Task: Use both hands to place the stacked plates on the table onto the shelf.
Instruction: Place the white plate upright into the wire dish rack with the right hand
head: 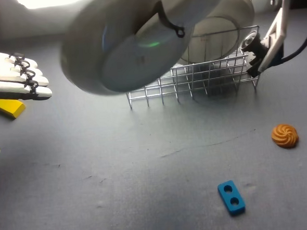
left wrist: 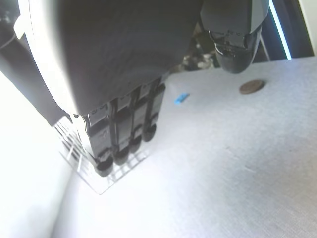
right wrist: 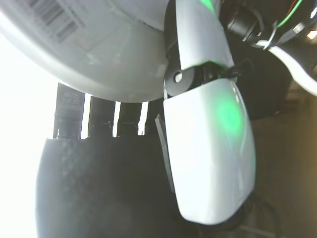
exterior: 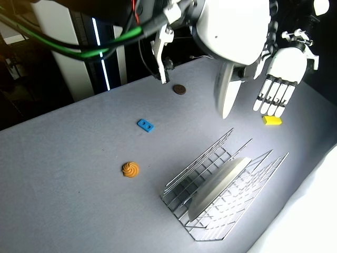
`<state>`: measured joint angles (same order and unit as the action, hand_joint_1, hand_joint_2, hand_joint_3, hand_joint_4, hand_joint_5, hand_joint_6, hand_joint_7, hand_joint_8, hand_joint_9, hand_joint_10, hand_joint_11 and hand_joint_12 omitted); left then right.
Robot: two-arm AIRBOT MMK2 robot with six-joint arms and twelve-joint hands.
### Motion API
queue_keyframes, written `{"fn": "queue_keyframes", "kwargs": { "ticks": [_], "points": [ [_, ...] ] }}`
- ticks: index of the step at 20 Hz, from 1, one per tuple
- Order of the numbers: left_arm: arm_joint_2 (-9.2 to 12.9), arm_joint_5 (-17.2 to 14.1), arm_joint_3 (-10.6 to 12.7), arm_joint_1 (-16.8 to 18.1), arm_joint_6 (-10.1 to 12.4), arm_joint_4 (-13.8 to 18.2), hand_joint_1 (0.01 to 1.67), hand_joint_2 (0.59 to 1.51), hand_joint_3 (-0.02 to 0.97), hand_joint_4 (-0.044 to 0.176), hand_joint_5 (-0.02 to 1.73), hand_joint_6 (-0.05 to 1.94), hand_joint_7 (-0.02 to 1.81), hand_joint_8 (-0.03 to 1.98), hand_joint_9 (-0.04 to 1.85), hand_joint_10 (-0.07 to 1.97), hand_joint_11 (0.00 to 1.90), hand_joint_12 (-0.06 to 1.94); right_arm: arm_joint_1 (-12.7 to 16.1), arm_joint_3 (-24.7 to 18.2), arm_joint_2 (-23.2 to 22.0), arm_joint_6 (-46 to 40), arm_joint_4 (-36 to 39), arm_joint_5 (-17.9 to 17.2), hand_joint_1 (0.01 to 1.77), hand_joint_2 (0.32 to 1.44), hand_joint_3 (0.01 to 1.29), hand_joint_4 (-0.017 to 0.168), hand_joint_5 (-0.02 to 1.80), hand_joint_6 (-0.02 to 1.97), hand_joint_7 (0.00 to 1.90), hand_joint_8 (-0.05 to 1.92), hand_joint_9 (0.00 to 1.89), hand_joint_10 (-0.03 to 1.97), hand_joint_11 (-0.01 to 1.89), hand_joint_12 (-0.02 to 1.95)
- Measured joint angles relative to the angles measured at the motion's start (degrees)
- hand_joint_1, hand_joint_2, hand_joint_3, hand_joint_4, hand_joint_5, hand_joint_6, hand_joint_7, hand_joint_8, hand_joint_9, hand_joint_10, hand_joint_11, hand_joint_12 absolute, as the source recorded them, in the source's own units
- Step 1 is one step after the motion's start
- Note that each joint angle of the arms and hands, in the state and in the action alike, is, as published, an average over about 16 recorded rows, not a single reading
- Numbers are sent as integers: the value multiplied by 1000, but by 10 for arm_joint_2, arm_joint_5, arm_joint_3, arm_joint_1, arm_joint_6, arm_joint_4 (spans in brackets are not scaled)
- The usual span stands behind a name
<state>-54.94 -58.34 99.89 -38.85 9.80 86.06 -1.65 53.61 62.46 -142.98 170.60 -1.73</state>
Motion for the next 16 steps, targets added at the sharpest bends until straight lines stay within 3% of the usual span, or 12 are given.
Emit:
{"fn": "queue_keyframes", "kwargs": {
  "ticks": [7,16],
  "points": [
    [0,0,-1,0,0,1,18,1073,19,-3,25,9,27,-1,21,12,17,7,9,27,-10,-74,0,-39,1382,966,12,-8,970,833,1103,720,1082,1008,924,1130],
    [0,0,-1,0,0,1,18,1075,19,-3,25,9,30,-1,18,12,17,7,14,65,-15,-115,0,-58,1382,975,12,-9,973,809,1106,707,1091,1003,914,1141]
  ]
}}
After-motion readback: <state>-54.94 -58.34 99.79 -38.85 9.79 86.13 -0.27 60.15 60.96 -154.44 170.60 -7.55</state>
